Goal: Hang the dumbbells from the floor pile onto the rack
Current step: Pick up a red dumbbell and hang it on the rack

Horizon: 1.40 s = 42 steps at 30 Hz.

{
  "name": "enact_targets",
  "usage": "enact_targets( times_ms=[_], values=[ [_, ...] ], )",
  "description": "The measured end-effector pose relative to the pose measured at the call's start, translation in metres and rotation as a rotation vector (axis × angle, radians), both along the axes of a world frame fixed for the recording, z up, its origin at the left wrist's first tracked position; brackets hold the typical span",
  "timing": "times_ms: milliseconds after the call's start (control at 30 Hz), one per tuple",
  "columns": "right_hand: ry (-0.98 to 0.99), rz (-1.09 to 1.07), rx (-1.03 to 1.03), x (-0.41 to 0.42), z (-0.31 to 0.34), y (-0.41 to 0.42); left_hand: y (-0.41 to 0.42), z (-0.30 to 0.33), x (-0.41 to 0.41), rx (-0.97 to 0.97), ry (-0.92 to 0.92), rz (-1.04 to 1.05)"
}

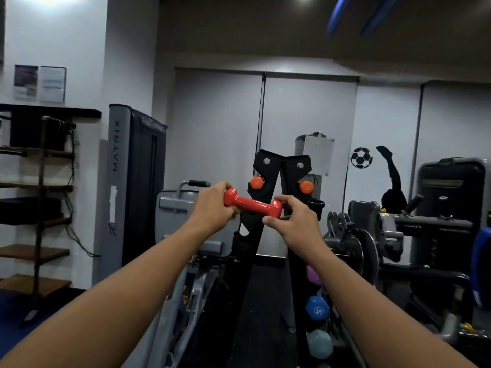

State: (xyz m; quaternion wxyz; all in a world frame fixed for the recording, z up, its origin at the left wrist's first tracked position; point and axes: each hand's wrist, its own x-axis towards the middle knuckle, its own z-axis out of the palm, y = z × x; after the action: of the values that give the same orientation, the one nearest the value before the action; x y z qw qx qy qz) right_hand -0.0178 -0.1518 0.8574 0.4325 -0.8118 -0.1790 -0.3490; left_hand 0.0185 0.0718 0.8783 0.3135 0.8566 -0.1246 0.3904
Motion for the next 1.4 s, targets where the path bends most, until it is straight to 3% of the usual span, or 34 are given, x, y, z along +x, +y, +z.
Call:
enact_targets(
  times_ms=[167, 400, 733, 1000, 1400],
  values=[
    [-0.049, -0.015, 0.018, 0.026, -0.024, 0.014, 0.000, -0.001, 0.028, -0.065, 0.056, 0.000],
    [-0.040, 0.073, 0.223, 0.079, -0.047, 0.036, 0.001, -0.008, 0.101, -0.235, 0.155, -0.026],
    [-0.186, -0.092, 0.082, 0.165, -0.047, 0.051, -0.005, -0.014, 0.208, -0.536, 0.250, -0.230],
    [-0.271, -0.188, -0.015, 0.197, -0.051, 0.052, -0.019, -0.024, 0.263, -0.524, 0.319, -0.350],
    [-0.300, -0.217, -0.079, 0.205, -0.056, 0.058, -0.029, -0.030, 0.262, -0.532, 0.463, -0.513]
  ],
)
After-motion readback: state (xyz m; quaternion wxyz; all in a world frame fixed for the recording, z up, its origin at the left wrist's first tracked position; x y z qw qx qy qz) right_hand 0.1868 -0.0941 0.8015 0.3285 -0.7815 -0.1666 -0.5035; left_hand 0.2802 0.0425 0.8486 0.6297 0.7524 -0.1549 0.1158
